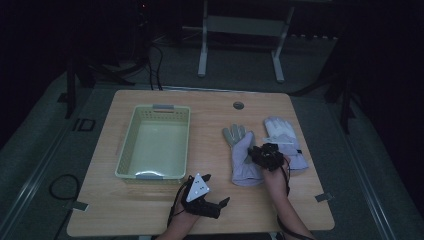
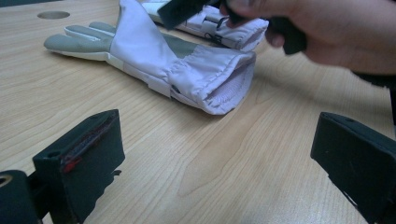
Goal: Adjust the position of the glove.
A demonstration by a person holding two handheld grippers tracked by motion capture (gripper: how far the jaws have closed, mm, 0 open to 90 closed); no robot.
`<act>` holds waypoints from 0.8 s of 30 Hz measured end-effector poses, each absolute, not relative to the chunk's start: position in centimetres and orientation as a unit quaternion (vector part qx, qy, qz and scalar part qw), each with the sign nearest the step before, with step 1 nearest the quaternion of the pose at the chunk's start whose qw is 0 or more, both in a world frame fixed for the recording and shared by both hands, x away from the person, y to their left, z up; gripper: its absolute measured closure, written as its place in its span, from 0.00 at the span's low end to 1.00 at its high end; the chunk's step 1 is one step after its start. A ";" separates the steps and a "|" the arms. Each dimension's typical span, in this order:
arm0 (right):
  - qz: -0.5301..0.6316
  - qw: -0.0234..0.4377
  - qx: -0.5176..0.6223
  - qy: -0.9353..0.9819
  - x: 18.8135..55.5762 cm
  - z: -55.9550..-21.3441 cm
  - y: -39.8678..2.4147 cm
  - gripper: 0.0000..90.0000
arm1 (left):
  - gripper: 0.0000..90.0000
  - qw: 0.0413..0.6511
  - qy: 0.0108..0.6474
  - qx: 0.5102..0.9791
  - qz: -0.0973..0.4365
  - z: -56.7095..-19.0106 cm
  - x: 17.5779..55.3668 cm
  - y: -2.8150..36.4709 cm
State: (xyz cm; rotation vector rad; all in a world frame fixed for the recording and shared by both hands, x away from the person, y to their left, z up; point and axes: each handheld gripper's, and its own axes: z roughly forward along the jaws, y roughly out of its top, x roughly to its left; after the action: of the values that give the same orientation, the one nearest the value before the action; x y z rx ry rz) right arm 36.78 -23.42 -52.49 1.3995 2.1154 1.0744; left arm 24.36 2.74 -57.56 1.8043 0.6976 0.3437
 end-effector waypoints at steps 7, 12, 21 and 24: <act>0.388 0.215 0.497 0.746 37.3 -50.5 -25.8 0.68 | 0.03 0.555 0.297 0.763 0.145 -57.6 24.4 2.7; 0.390 0.223 0.492 0.746 38.1 -49.8 -27.9 0.63 | 0.03 0.556 0.297 0.763 0.145 -57.6 24.4 2.7; 0.382 0.259 0.488 0.740 40.1 -48.1 -32.0 0.61 | 0.03 0.555 0.296 0.764 0.144 -57.6 24.4 2.7; 0.372 0.258 0.493 0.743 40.8 -48.0 -32.9 0.58 | 0.03 0.556 0.295 0.764 0.142 -57.6 24.4 2.7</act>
State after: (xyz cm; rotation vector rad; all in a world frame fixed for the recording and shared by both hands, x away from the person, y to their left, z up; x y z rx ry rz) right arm 40.78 -32.94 -48.04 1.3373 2.0135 1.0083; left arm 24.40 2.72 -57.57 1.8046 0.6975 0.3354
